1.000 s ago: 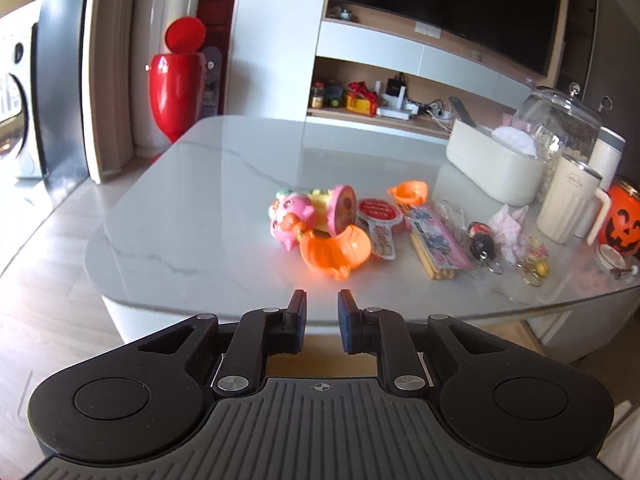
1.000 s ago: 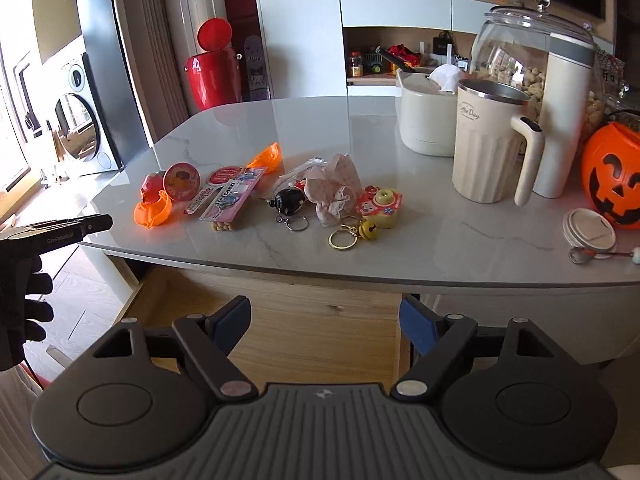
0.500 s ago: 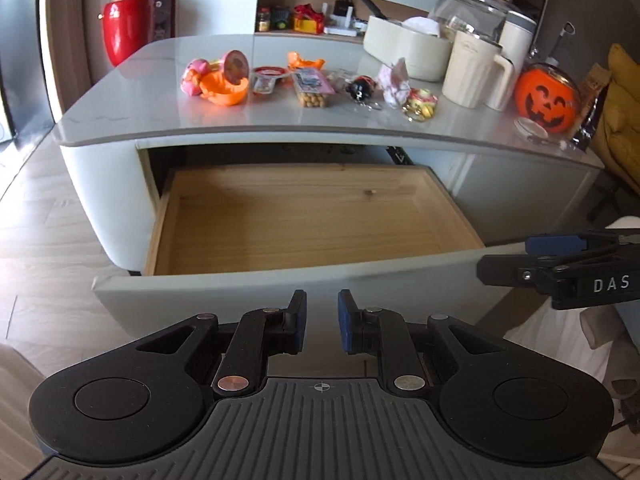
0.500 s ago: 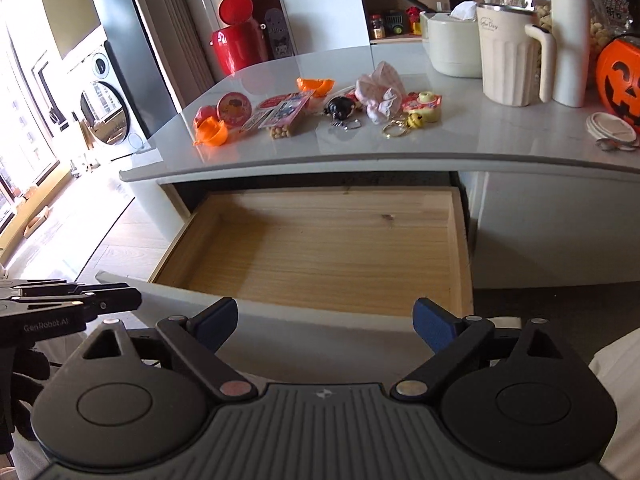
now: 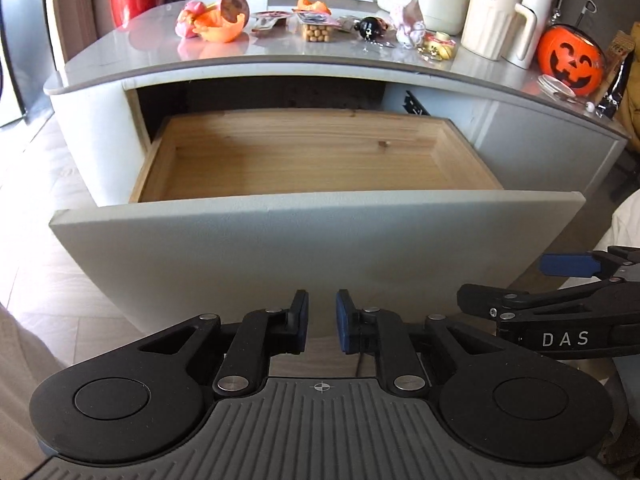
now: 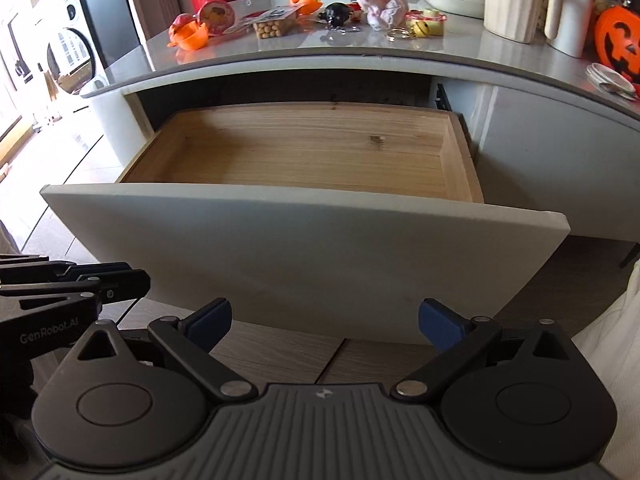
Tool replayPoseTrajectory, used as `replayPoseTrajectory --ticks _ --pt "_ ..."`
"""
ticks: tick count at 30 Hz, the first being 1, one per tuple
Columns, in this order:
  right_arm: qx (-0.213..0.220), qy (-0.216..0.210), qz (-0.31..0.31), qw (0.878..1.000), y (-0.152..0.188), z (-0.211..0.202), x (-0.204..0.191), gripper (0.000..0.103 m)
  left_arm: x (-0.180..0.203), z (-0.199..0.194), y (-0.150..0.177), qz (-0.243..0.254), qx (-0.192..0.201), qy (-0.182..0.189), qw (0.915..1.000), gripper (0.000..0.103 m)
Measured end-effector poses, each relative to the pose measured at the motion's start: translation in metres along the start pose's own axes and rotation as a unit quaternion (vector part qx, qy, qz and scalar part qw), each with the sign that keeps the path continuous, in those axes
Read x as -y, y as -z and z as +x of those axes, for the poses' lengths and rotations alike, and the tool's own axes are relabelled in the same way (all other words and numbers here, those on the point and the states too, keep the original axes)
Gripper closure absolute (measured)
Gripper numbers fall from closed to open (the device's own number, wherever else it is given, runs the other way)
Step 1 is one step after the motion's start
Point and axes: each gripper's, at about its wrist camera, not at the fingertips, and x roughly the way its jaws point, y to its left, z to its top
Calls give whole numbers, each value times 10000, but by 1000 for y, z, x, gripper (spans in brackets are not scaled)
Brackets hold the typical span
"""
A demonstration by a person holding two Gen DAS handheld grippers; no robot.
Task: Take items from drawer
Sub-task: 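Push the empty wooden drawer closed with both tools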
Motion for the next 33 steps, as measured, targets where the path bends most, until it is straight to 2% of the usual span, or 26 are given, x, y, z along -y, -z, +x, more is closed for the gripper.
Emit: replayPoseTrajectory --ticks 6,10,16,24,30,33 --pt "44 199 -54 9998 1 4 -3 3 -3 7 -2 -99 21 25 9999 87" --pt "259 381 -147 9988 -3 5 -8 3 -8 7 -5 -255 140 3 9996 87" --pt "385 399 468 9974 -17 8 10 4 -18 7 -18 -588 480 107 9971 87" --pt "547 530 354 9965 -35 21 8 4 -18 21 -34 -380 559 77 9977 87" --pt "746 651 307 9946 -55 41 10 4 -21 41 -51 -240 781 20 9967 87" --pt "831 740 249 9935 -64 51 10 0 -26 48 -56 -271 912 55 9954 87"
